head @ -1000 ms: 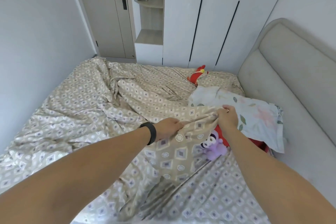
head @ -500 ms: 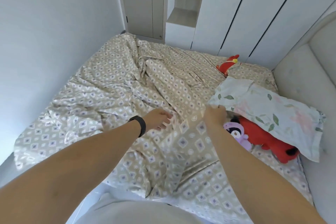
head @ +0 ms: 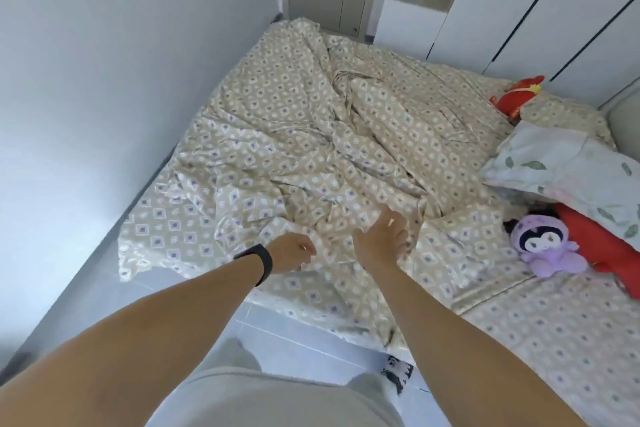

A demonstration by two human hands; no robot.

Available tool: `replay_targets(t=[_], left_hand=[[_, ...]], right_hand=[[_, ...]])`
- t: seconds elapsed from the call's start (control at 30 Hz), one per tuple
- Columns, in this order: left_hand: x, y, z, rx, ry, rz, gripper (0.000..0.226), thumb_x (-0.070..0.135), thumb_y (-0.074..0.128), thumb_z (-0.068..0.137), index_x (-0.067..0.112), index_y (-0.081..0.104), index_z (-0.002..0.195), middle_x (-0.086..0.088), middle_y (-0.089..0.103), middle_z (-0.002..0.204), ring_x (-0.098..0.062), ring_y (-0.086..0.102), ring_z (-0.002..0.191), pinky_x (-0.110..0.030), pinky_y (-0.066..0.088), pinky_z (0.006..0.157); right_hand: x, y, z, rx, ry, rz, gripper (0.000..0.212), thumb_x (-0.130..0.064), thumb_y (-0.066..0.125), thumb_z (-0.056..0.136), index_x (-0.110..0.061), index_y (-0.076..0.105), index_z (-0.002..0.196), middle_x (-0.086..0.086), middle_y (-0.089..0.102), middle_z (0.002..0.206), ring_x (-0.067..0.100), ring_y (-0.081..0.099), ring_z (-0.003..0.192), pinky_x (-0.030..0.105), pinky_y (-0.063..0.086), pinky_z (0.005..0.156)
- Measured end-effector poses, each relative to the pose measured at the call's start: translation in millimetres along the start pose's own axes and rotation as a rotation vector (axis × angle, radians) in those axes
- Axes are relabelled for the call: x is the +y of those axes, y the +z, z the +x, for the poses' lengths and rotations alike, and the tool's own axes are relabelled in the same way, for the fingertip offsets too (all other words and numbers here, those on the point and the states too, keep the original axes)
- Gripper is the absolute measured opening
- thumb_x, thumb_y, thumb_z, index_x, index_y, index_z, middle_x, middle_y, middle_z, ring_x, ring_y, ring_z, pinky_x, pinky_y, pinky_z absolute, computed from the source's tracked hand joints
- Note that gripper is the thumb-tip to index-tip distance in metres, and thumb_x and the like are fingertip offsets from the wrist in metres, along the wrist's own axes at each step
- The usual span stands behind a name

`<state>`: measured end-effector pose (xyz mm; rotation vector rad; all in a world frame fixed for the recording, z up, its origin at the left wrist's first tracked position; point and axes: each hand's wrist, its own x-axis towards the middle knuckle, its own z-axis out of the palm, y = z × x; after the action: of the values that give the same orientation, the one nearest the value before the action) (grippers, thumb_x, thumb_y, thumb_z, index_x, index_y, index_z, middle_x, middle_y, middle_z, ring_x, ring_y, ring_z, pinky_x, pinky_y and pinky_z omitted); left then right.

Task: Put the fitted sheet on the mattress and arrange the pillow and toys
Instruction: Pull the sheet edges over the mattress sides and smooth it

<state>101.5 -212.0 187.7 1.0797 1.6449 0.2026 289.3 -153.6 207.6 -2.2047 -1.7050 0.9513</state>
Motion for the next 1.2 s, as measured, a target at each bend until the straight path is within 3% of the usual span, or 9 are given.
replay_targets(t=[0.2,0.4,0.57,0.73,0.83,0.93,1.03,1.1,1.2], left_hand=[[-114.0,-56.7,-42.9,-0.002,-0.048,0.027,0.016,0.017,0.051,0.099,0.015,0.067,0.101,-0.012,0.068,0.109,-0.024,0.065,0.082,-0.034,0.055,0.075],[-154.8,-80.0,-69.7,0.009,-0.062,-0.015,0.021,0.015,0.05,0.095,0.019,0.068,0.103,-0.005,0.068,0.103,-0.027,0.071,0.091,-0.038,0.057,0.08],[-209.5,-65.0,-88.2,0.089,-0.166,-0.026,0.023,0.01,0.048,0.091,0.021,0.066,0.101,-0.005,0.066,0.101,-0.026,0.068,0.092,-0.035,0.055,0.078],[-270.9,-62.1,-99.3,-0.005,-0.166,0.175,0.027,0.011,0.051,0.092,0.023,0.063,0.113,-0.002,0.063,0.116,-0.019,0.06,0.099,-0.026,0.049,0.078],[-292.8,-79.5,-69.2,0.116,-0.172,0.084,0.03,0.012,0.052,0.092,0.018,0.06,0.12,0.001,0.059,0.119,-0.02,0.059,0.096,-0.023,0.045,0.069],[-313.9,-94.4,-22.6,0.247,-0.208,-0.083,0.033,0.014,0.052,0.092,0.019,0.055,0.124,-0.005,0.06,0.117,-0.017,0.059,0.079,-0.025,0.043,0.059],[-339.6,-98.7,34.6,0.308,-0.137,-0.157,0.041,0.016,0.057,0.093,0.017,0.048,0.133,-0.006,0.055,0.124,-0.018,0.058,0.079,-0.023,0.04,0.056],[-358.0,-98.8,76.5,0.351,-0.045,-0.177,0.052,0.019,0.062,0.092,0.017,0.042,0.14,-0.006,0.051,0.129,-0.02,0.057,0.088,-0.022,0.039,0.058],[-378.1,-104.9,155.7,0.408,0.119,-0.219,0.069,0.025,0.068,0.087,0.024,0.032,0.147,-0.001,0.044,0.132,-0.021,0.053,0.107,-0.03,0.048,0.078]], right_hand=[[-45.9,106.5,-95.8,-0.188,-0.013,-0.076,0.07,-0.023,0.062,0.086,-0.034,0.023,0.143,0.0,0.011,0.148,0.029,0.02,0.134,0.042,0.023,0.112],[-59.4,143.3,-127.8,-0.165,-0.138,-0.16,0.069,-0.019,0.062,0.083,-0.031,0.029,0.142,-0.002,0.016,0.145,0.027,0.025,0.13,0.04,0.027,0.111],[-57.0,184.0,-134.0,-0.246,-0.269,-0.246,0.064,-0.017,0.058,0.082,-0.03,0.035,0.14,-0.002,0.021,0.14,0.027,0.028,0.125,0.037,0.032,0.106],[-38.7,225.0,-153.1,-0.392,-0.192,-0.31,0.058,-0.022,0.062,0.084,-0.028,0.043,0.138,0.001,0.025,0.139,0.029,0.031,0.127,0.037,0.036,0.104],[-34.7,246.8,-144.2,-0.429,-0.253,-0.361,0.052,-0.023,0.061,0.087,-0.028,0.046,0.137,0.001,0.029,0.14,0.027,0.031,0.127,0.035,0.036,0.104],[-45.1,276.0,-110.6,-0.397,-0.324,-0.391,0.046,-0.018,0.057,0.088,-0.025,0.055,0.133,0.003,0.043,0.14,0.027,0.037,0.128,0.036,0.038,0.103],[-52.2,324.9,-71.0,-0.345,-0.365,-0.435,0.044,-0.018,0.055,0.091,-0.026,0.057,0.134,0.001,0.047,0.139,0.025,0.041,0.13,0.039,0.042,0.102],[-55.8,362.9,-40.7,-0.313,-0.414,-0.461,0.047,-0.021,0.057,0.091,-0.031,0.056,0.137,-0.001,0.045,0.144,0.024,0.04,0.133,0.04,0.043,0.103],[-52.1,431.5,15.8,-0.262,-0.543,-0.554,0.057,-0.036,0.063,0.089,-0.039,0.047,0.143,-0.006,0.028,0.159,0.022,0.021,0.147,0.045,0.037,0.113]])
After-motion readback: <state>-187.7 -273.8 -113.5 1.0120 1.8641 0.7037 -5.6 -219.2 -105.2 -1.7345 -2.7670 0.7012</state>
